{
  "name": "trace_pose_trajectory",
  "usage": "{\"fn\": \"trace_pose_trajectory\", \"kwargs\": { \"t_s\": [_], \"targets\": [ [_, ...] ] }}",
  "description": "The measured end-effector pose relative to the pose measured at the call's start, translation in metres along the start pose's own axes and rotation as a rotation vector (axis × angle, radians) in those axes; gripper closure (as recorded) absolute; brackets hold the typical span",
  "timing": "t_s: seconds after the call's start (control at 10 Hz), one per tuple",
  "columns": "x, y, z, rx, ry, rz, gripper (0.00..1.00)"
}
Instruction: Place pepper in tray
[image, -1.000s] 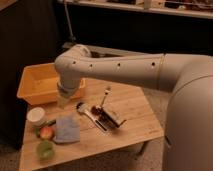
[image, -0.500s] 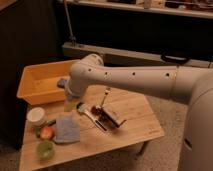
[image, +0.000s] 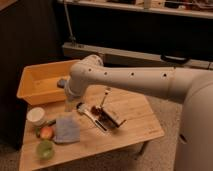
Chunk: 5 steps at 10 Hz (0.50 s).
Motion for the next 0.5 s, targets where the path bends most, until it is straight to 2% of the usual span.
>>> {"fn": "trace_pose_trajectory", "kwargs": {
  "t_s": [0.2, 0.4, 0.5],
  "targets": [
    [-0.013, -0.01, 0.028, -0.05, -0.024, -0.133, 0.35],
    [-0.018, -0.01, 0.064, -0.116, -0.067, -0.25, 0.35],
    [-0.022, -0.008, 0.08, -0.144, -0.076, -0.288, 0.35]
  ]
}}
